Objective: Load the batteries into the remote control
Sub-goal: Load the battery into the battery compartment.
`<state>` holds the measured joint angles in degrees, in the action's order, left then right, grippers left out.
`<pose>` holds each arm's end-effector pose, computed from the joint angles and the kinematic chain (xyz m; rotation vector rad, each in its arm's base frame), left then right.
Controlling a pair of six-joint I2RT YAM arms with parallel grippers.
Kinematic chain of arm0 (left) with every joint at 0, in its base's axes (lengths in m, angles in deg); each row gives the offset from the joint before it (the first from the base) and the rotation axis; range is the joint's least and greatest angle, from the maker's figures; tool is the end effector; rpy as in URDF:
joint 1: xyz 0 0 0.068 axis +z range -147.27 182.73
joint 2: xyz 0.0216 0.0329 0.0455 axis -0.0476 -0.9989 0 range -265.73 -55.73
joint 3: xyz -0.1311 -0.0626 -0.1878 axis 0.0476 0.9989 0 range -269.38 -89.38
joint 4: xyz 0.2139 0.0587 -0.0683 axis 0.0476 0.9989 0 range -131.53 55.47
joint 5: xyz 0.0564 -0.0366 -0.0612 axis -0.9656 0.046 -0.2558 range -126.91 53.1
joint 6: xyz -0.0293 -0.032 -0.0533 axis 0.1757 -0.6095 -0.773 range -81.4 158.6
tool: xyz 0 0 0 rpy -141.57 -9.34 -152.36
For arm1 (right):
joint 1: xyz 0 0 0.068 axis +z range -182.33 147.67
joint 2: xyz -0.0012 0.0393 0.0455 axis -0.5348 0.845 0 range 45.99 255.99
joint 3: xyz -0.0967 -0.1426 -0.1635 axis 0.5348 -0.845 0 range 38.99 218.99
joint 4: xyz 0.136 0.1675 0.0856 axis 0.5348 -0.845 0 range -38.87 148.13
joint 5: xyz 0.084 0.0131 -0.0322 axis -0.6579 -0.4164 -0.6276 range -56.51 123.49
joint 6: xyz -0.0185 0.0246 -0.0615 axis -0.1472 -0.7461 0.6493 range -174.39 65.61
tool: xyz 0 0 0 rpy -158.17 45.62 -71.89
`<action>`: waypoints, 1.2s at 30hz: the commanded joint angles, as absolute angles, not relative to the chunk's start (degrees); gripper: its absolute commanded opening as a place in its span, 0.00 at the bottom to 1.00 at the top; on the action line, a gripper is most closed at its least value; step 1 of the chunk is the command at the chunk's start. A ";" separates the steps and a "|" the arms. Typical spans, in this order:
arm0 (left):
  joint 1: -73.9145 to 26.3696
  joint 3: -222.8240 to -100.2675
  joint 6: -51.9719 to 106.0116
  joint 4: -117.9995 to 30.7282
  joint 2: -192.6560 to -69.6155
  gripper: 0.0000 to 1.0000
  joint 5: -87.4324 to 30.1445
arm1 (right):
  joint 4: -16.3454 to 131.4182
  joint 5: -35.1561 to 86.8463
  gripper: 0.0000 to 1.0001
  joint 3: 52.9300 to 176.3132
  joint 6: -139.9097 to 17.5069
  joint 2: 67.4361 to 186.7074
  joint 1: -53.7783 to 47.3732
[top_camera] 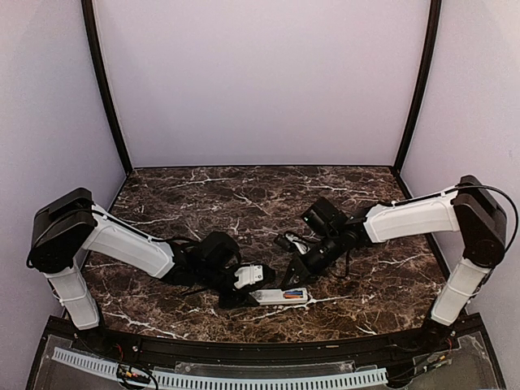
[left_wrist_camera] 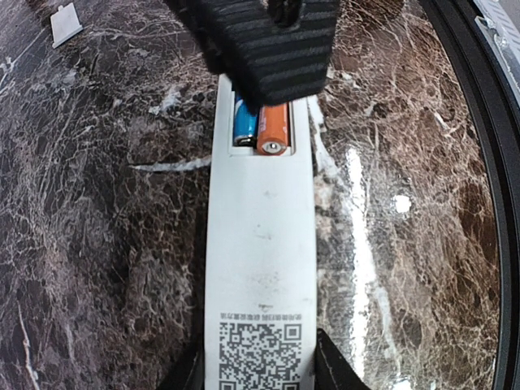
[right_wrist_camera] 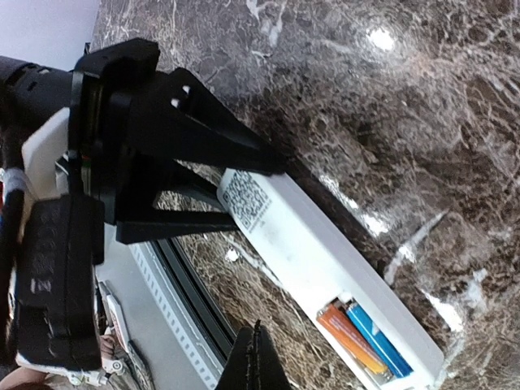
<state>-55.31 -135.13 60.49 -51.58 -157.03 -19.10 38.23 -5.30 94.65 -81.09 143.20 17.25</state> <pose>0.1570 -0.2836 0.1038 1.6690 1.7507 -0.6659 0.1707 0.2541 0.1394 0.8135 -2.7364 -1.2341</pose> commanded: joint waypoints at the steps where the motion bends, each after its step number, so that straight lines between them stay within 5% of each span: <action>1: -55.60 -135.75 60.75 -47.65 -158.21 0.00 -19.82 | 42.47 -2.96 0.00 96.74 -84.63 146.15 18.67; 36: -55.61 -135.69 60.92 -47.17 -158.11 0.00 -20.11 | 34.18 4.79 0.00 96.97 -79.71 148.08 18.91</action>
<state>-55.31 -135.40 60.49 -51.12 -157.09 -19.12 37.44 2.44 96.83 -81.39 148.62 18.59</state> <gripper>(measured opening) 0.366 0.003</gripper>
